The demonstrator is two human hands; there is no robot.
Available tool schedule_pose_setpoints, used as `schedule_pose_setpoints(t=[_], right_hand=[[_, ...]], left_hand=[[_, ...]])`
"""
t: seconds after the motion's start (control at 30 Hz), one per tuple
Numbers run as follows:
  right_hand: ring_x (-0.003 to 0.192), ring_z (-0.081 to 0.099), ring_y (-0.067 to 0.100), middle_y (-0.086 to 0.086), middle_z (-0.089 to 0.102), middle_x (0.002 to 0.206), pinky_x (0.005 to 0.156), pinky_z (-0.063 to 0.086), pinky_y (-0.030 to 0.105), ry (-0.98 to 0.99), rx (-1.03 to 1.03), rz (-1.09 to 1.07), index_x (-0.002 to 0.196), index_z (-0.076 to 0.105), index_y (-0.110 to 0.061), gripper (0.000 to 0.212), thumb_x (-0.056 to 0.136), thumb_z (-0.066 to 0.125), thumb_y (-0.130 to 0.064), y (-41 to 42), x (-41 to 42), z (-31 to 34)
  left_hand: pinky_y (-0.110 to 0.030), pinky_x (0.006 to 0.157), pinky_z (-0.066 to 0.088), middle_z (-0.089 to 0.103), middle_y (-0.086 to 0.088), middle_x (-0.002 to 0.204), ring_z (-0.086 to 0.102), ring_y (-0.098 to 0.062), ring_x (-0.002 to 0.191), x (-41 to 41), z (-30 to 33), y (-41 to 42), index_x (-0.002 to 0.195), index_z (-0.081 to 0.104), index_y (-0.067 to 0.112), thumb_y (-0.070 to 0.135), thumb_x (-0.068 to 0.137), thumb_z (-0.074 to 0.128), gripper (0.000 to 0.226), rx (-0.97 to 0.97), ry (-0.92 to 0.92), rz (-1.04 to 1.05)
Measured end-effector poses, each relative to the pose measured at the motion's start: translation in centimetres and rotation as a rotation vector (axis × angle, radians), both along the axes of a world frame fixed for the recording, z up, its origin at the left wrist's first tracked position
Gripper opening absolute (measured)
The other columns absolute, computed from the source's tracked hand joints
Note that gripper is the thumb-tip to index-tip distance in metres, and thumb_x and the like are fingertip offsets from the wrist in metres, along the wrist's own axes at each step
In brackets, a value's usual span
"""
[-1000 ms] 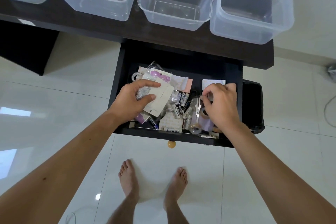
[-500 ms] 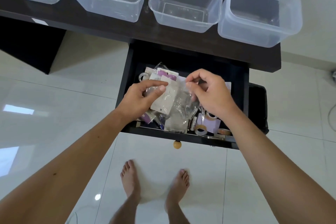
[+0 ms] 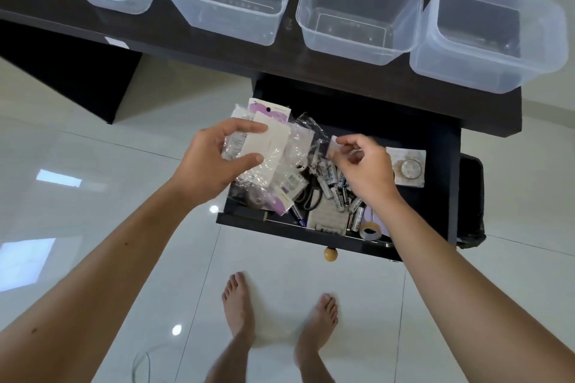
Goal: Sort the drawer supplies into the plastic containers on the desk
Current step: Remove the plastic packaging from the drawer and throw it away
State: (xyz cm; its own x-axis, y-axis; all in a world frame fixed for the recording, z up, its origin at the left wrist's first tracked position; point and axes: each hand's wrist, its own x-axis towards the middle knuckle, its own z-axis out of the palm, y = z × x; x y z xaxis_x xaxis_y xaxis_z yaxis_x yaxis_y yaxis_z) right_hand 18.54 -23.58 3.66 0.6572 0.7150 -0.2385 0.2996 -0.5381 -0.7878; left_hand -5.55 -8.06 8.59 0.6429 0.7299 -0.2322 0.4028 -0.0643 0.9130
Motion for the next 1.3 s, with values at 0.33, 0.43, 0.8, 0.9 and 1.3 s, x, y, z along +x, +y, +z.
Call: schedule_pose_setpoints(t=[0.33,0.43,0.8,0.9,1.3], right_hand=[[0.117,0.06,0.025,0.008,0.051,0.137,0.094,0.05,0.034,-0.224,-0.209,0.087,0.146,0.057,-0.02,0.078,0.079,0.091,-0.043,1.8,-0.8,-1.7],[0.11,0.059,0.019,0.003,0.049,0.13,0.096,0.05,0.03,-0.229,-0.179,0.077,0.132,0.067,-0.018,0.062,0.079,0.092,-0.038,1.8,-0.8,-1.6],[0.085,0.072,0.013,-0.001,0.077,0.097,0.078,0.063,0.037,0.093,0.185,-0.149,0.108,0.067,-0.024,0.009,0.101,0.07,-0.019,0.3,-0.7,3.6],[0.078,0.074,0.018,0.007,0.077,0.097,0.066,0.062,0.032,0.265,0.308,-0.139,0.121,0.068,-0.019,0.02,0.103,0.067,-0.01,0.2,-1.8,5.7],[0.077,0.077,0.015,-0.005,0.077,0.091,0.074,0.064,0.032,0.203,0.184,0.151,0.107,0.073,-0.023,0.011,0.096,0.077,-0.023,1.7,-6.6,5.5]], left_hand=[[-0.044,0.101,0.061,0.07,0.025,0.126,0.066,-0.011,0.125,-1.7,-1.7,-0.1,0.118,0.076,0.035,0.006,0.087,0.084,0.043,-0.103,-0.079,0.054],[-0.045,0.098,0.062,0.07,0.019,0.13,0.066,-0.013,0.124,-1.9,-1.8,-0.1,0.118,0.076,0.034,0.006,0.087,0.084,0.043,-0.123,-0.092,0.062],[-0.047,0.093,0.064,0.071,0.016,0.131,0.071,-0.019,0.118,-1.9,-1.3,-0.7,0.119,0.074,0.04,0.012,0.088,0.084,0.042,-0.113,-0.097,0.136],[-0.057,0.089,0.063,0.073,0.021,0.125,0.074,-0.034,0.095,-1.7,-1.0,-1.1,0.121,0.073,0.041,0.017,0.087,0.086,0.043,-0.114,-0.07,0.159],[-0.02,0.066,0.053,0.072,0.022,0.123,0.045,-0.009,0.061,-1.4,-0.2,-2.0,0.121,0.074,0.034,0.023,0.076,0.093,0.05,-0.126,-0.127,0.201]])
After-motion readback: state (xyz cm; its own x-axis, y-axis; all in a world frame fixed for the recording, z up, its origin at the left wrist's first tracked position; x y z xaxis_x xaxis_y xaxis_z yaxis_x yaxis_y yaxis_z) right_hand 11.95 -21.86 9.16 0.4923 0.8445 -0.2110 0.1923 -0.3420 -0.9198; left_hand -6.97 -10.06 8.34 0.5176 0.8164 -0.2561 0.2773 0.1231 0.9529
